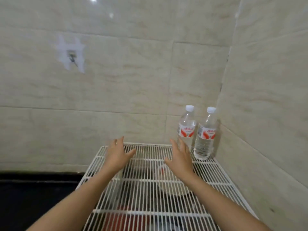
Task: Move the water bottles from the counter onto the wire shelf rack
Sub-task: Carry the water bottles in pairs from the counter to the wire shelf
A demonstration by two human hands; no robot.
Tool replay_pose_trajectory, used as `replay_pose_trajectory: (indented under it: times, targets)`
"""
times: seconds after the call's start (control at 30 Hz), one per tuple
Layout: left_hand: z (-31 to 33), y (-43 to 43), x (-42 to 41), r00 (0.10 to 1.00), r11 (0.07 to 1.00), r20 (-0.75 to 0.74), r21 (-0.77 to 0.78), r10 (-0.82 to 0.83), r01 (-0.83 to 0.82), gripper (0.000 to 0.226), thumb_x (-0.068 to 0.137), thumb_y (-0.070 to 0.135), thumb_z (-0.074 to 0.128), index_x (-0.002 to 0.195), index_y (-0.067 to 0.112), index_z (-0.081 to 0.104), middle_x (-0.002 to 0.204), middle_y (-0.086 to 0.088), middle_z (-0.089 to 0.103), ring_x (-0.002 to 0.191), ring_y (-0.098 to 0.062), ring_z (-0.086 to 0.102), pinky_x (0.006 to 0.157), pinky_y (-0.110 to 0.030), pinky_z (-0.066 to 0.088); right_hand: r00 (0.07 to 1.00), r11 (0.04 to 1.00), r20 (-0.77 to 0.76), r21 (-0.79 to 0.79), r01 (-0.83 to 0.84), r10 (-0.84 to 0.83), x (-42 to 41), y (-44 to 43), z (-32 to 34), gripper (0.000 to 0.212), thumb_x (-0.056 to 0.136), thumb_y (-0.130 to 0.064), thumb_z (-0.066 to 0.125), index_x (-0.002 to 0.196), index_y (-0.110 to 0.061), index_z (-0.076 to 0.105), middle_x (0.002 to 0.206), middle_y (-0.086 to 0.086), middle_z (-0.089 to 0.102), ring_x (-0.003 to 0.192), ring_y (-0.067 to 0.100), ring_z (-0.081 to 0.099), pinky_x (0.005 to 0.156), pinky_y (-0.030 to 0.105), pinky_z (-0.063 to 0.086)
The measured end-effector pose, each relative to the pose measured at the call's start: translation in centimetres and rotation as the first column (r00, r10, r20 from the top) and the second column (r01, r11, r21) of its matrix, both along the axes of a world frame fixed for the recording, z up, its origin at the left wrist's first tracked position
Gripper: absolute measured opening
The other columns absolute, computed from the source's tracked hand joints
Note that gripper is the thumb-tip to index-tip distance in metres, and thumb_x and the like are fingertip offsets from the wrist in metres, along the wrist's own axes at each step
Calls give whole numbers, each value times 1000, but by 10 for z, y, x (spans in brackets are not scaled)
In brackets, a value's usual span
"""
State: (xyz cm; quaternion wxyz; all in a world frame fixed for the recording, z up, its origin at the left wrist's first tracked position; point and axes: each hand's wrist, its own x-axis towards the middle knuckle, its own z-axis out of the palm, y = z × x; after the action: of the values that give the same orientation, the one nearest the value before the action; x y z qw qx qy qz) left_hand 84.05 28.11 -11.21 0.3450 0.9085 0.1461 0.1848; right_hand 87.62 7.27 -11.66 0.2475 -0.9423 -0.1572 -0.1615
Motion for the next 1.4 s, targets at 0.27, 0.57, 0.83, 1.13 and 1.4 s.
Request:
replay_pose_trajectory:
  times: [0.27, 0.57, 0.83, 1.13, 1.4]
  targets:
    - [-23, 88, -216, 848, 838, 11, 148, 530, -525, 57, 86, 37, 54, 135, 13, 37, 144, -15, 33, 130, -36, 30, 102, -47, 33, 899, 902, -113, -42, -429, 422, -110, 114, -11, 69, 83, -33, 57, 141, -23, 23, 154, 15, 11, 141, 32, 13, 113, 44, 19]
    - [-73, 93, -422, 584, 590, -87, 118, 807, -799, 55, 86, 35, 53, 135, 18, 36, 149, -13, 26, 134, -35, 25, 104, -48, 29, 680, 694, -157, 67, -717, 717, -265, 176, -21, 66, 84, -41, 55, 140, -21, 26, 149, 14, 20, 137, 30, 23, 109, 39, 25]
    - [-72, 106, -579, 405, 410, -75, 82, 911, -908, 56, 86, 33, 54, 136, 13, 36, 148, -15, 28, 134, -34, 26, 105, -45, 29, 518, 554, -274, 71, -829, 810, -402, 226, -43, 63, 84, -39, 54, 139, -24, 27, 150, 12, 18, 137, 28, 19, 108, 43, 24]
    - [-82, 122, -750, 329, 332, -49, 71, 943, -941, 55, 87, 35, 53, 135, 15, 37, 145, -10, 34, 133, -30, 28, 104, -45, 28, 434, 485, -368, 55, -873, 822, -554, 273, -66, 59, 86, -37, 53, 138, -22, 29, 148, 12, 21, 135, 29, 23, 107, 43, 26]
    - [-104, 148, -784, 346, 348, -81, 13, 935, -937, 54, 87, 34, 52, 135, 16, 36, 146, -9, 33, 133, -29, 27, 105, -42, 28, 448, 496, -410, 14, -868, 795, -594, 300, -81, 60, 85, -36, 55, 137, -21, 30, 147, 11, 23, 134, 28, 24, 107, 41, 29]
